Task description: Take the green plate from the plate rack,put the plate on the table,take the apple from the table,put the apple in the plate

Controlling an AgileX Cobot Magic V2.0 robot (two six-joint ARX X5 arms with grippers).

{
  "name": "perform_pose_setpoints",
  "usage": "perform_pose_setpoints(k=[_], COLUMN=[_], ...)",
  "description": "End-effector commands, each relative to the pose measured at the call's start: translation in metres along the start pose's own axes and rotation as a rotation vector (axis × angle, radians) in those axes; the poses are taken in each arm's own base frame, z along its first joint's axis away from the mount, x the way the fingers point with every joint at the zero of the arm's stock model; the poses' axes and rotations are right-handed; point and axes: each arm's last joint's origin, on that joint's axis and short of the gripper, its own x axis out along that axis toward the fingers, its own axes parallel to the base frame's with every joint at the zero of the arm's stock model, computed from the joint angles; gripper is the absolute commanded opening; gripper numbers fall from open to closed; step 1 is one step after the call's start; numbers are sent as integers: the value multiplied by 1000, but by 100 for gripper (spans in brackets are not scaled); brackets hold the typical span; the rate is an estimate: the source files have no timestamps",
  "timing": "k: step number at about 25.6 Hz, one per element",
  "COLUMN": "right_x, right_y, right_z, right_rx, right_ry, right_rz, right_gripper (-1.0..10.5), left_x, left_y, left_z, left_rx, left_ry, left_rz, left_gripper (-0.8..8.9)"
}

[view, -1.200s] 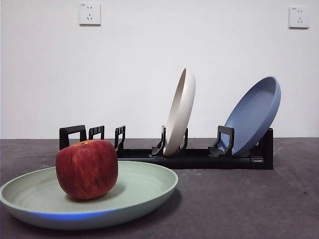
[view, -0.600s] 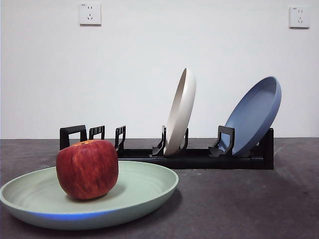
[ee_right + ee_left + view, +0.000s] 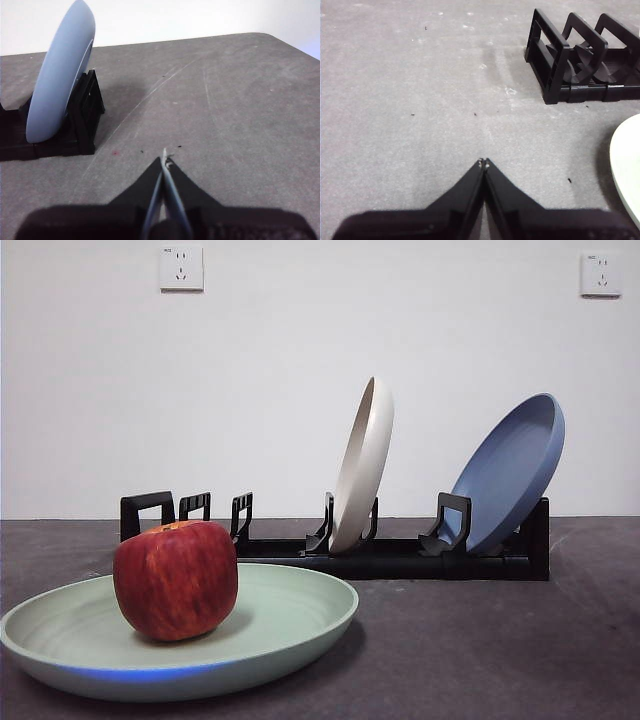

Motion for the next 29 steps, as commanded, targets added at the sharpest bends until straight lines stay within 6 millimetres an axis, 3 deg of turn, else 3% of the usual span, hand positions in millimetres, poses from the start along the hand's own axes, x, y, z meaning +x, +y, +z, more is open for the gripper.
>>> perform_pose_setpoints(k=[1,29], right_x=[1,1], right_y=[0,0], right_z=[-3,-2], right_rx=[-10,-35], right_ry=[5,-1], right_rz=[-5,-5], right_gripper=[0,0], left_x=[1,1], left_y=[0,0], left_z=[-2,-2], left_rx=[14,14], left_ry=[1,2], left_rz=[5,5], left_gripper=[-4,-4])
